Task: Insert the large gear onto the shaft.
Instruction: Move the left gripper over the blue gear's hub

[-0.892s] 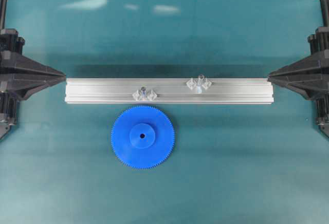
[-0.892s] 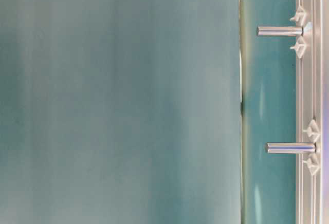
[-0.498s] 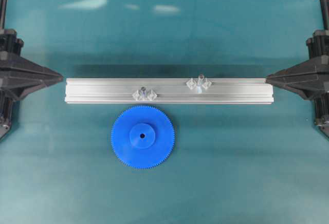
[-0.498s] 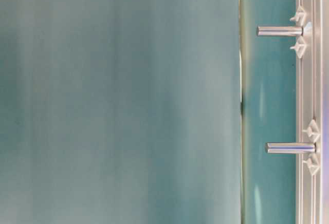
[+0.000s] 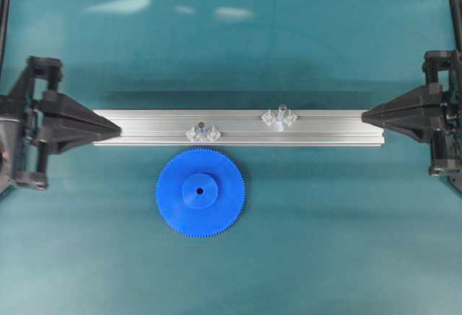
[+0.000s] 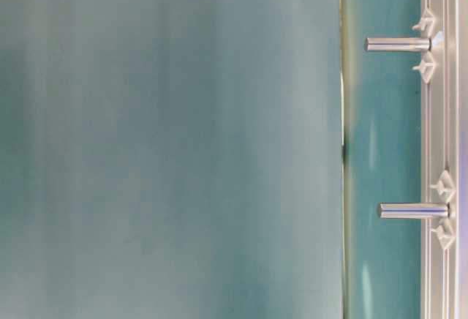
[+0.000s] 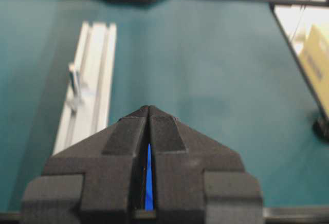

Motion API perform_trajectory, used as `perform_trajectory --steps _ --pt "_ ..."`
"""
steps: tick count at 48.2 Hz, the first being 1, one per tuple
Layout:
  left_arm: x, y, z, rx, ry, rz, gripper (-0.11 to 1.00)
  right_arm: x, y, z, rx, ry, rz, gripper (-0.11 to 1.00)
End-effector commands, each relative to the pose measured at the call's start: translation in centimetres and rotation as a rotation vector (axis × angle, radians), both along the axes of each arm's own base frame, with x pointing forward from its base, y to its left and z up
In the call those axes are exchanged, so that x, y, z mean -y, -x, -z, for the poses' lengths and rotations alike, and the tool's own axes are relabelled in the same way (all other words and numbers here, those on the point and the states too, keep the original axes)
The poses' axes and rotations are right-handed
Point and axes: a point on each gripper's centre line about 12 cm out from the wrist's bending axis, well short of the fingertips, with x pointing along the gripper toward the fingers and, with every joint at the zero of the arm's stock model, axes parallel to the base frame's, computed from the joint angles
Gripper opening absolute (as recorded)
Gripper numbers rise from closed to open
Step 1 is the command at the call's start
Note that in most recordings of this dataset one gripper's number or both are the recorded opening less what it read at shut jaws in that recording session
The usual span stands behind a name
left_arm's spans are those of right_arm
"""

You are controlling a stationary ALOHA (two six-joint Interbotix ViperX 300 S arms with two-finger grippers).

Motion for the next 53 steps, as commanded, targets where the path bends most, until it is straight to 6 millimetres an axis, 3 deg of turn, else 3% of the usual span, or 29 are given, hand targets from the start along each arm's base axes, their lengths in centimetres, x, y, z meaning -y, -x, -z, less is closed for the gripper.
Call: perform_trajectory --steps 1,41,53 --pt "0.6 -1.2 -0.1 -0.043 -0.006 0.022 -0.01 0.3 -0.6 -0.9 0.016 -0.011 0.018 0.02" --pt "2.6 -10.1 6.9 -0.508 -0.036 0.049 -0.01 0.8 -0.8 1.2 -0.132 -0.021 0.04 0.02" --pt "2.9 -12.5 7.9 -0.56 -0.043 0.049 -0.01 0.8 -0.8 1.2 -0.131 -0.021 0.041 0.02"
